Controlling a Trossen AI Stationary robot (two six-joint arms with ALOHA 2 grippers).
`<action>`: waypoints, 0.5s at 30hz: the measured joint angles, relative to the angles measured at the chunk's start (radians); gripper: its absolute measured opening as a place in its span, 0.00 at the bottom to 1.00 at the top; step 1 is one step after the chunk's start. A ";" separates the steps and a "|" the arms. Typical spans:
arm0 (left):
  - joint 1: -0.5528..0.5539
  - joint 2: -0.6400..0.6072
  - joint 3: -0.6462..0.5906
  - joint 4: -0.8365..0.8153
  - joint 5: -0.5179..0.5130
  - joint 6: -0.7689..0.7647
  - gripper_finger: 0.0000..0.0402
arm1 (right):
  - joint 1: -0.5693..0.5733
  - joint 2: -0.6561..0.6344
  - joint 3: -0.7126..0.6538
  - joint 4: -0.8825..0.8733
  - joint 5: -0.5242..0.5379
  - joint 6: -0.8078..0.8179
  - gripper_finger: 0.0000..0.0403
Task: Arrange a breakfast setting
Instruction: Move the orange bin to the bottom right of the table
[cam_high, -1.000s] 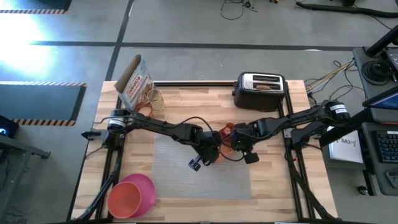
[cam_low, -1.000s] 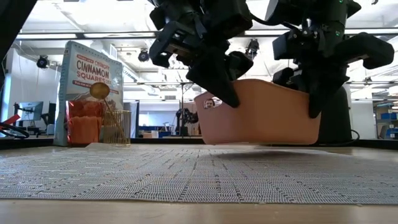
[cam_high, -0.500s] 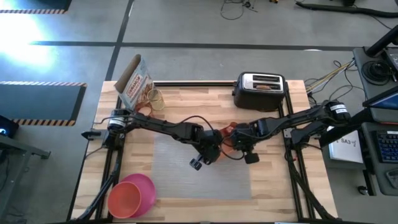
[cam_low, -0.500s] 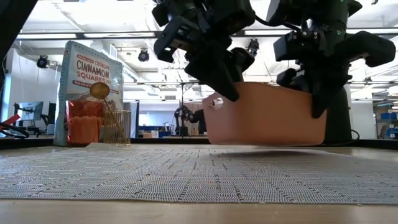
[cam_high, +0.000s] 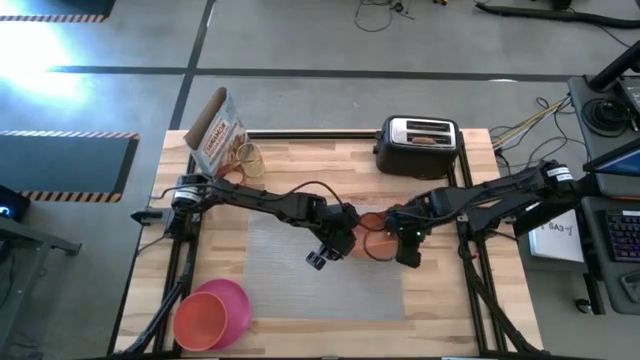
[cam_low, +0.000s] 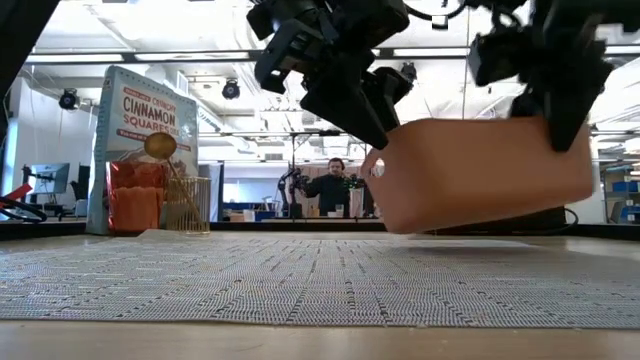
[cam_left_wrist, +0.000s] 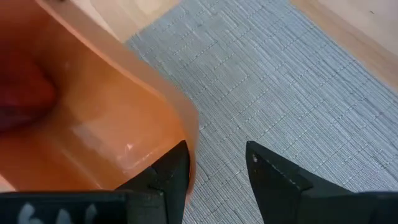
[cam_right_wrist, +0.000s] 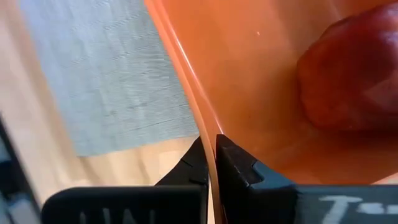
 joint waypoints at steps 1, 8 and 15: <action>0.000 0.000 0.000 -0.003 0.006 0.012 0.34 | 0.017 -0.011 0.000 0.003 0.002 0.042 0.02; -0.001 0.000 -0.002 -0.003 0.051 0.032 0.34 | 0.155 -0.006 0.001 0.026 0.037 0.352 0.02; -0.011 -0.002 -0.013 -0.091 0.114 0.045 0.34 | 0.300 0.043 -0.007 -0.048 0.030 0.713 0.02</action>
